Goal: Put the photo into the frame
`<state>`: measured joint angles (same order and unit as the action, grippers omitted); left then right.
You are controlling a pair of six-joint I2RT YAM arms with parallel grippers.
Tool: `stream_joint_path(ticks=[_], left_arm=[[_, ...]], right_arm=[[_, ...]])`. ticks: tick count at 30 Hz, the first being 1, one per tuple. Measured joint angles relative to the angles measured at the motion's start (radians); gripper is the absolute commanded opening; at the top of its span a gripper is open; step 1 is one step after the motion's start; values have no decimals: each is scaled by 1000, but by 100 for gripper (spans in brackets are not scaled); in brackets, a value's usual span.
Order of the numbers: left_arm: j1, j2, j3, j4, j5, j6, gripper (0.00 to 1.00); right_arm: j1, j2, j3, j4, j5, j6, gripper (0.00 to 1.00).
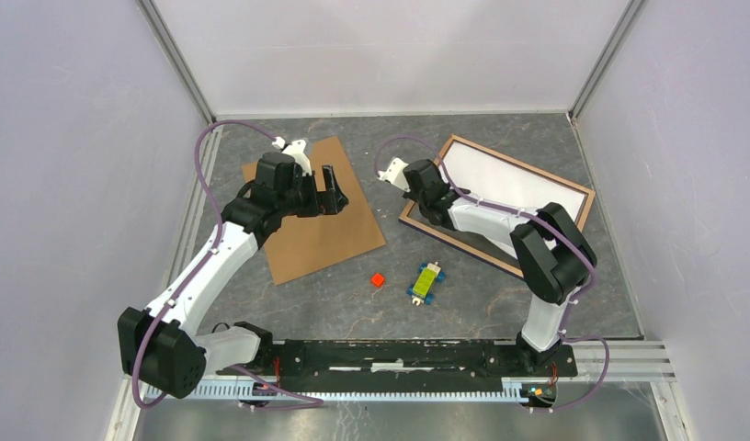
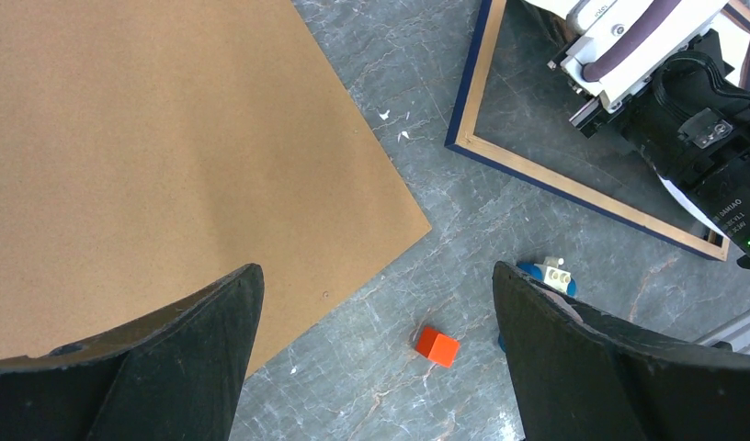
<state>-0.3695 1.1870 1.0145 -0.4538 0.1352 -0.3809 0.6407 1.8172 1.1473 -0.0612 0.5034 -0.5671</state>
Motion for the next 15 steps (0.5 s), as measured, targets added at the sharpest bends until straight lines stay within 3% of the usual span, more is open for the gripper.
stream_joint_path(ticks=[15], left_arm=[[2, 0, 0, 6, 3, 0, 100]], right_arm=[[-7, -6, -32, -14, 16, 52, 68]])
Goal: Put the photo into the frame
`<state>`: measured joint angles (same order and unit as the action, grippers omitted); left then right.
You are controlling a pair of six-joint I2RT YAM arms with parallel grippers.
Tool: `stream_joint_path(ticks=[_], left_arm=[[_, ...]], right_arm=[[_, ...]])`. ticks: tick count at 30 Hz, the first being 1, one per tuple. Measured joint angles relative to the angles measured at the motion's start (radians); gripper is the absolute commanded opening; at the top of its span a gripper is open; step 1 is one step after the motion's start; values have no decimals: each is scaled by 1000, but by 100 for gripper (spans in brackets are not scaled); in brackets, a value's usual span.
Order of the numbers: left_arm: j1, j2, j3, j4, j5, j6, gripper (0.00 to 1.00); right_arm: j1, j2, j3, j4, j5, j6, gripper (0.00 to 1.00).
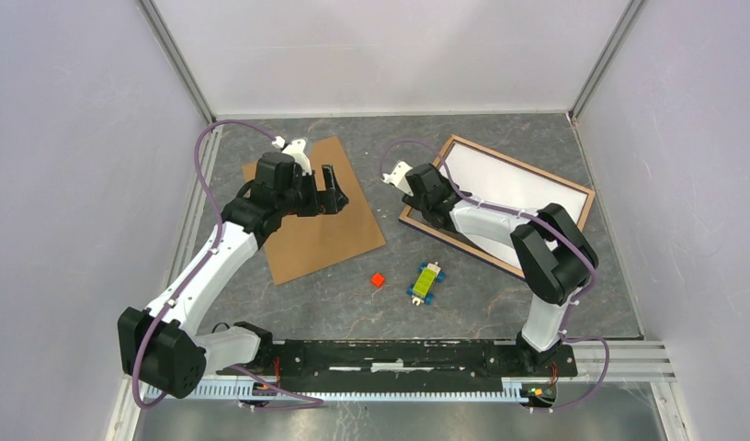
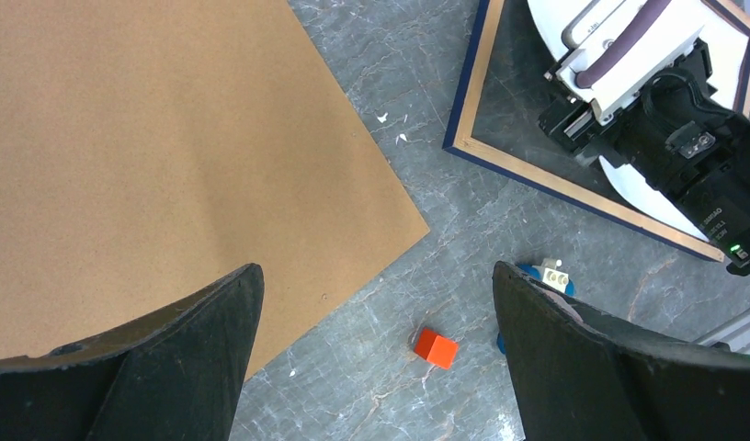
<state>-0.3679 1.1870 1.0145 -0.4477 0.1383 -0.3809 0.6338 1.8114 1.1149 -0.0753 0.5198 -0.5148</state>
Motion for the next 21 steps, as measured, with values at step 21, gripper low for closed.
stream_joint_path(ticks=[21], left_arm=[[8, 0, 0, 8, -6, 0, 100]], right_arm=[[0, -277, -174, 172, -436, 681, 88]])
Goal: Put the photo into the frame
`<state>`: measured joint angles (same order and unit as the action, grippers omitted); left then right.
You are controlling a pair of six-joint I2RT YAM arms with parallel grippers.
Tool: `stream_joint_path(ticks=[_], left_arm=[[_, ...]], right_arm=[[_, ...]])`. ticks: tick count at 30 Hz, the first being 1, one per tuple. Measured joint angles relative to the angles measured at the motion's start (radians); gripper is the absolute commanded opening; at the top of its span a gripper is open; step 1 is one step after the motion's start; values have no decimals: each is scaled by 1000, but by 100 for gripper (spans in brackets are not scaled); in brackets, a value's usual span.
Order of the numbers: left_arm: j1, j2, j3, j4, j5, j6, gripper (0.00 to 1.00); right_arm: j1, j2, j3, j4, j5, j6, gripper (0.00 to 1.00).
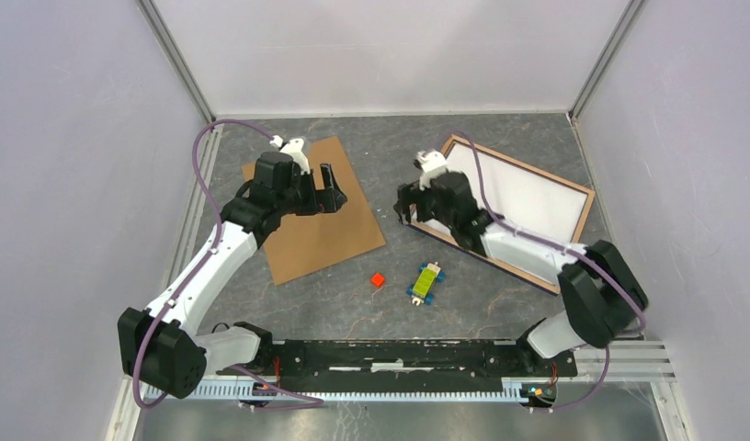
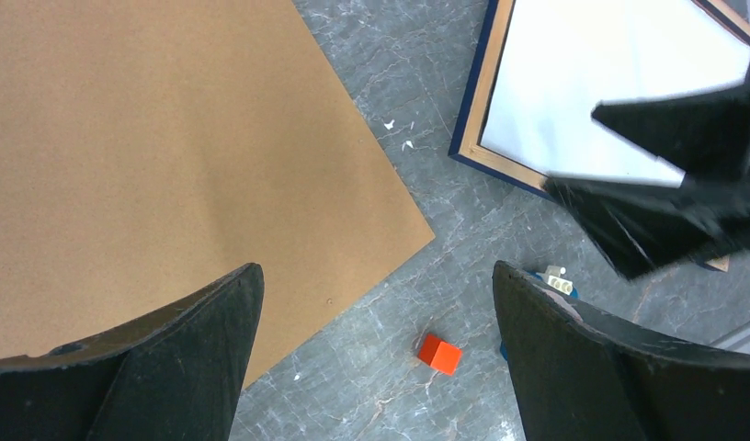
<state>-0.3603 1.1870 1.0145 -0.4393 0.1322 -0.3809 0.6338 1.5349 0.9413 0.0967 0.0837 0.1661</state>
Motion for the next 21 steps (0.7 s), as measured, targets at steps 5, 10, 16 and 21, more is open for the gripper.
stream_joint_path(ticks=[5, 10, 16, 21], left_arm=[[1, 2, -4, 3, -35, 0, 100], [1, 26, -24, 7, -85, 0, 100], [39, 97, -19, -37, -108, -1, 100], [160, 102, -31, -84, -79, -25, 100]], right_arm=[[7, -58, -288, 423, -135, 264, 84], [20, 132, -178, 575, -170, 390, 83], [24, 360, 48, 624, -159, 451, 82], [22, 462, 81, 635, -179, 431, 84]])
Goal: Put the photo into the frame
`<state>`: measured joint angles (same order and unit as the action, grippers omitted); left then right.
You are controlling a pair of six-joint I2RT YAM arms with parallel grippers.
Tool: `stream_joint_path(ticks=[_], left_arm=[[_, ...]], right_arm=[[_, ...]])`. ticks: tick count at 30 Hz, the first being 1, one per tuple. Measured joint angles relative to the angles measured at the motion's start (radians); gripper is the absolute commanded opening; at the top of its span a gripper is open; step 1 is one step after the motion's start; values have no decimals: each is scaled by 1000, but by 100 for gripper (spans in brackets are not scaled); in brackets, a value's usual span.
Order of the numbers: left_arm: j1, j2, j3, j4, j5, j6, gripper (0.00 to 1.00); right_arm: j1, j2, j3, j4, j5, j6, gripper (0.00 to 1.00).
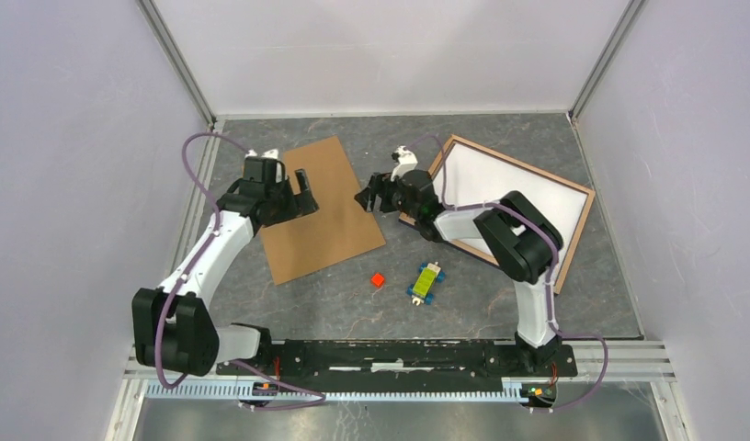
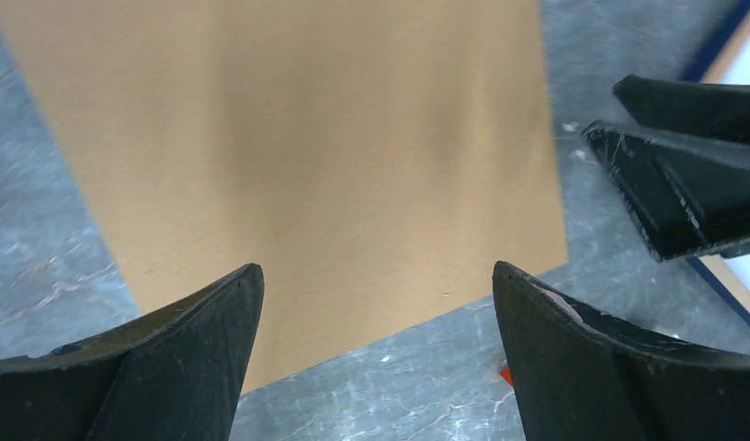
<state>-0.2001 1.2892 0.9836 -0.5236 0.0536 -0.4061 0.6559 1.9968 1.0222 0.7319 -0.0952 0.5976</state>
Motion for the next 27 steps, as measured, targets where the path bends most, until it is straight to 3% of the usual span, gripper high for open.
stream_joint_path(ticks=[6, 13, 27], left_arm=[[175, 11, -82, -26, -10, -54, 100], [391, 117, -179, -13, -40, -126, 100], [410, 158, -248, 161, 67, -255, 100]], right_arm=[[-8, 178, 323, -301, -44, -159, 84], [-29, 172, 339, -411, -69, -266, 84], [-74, 191, 357, -464, -108, -253, 78]])
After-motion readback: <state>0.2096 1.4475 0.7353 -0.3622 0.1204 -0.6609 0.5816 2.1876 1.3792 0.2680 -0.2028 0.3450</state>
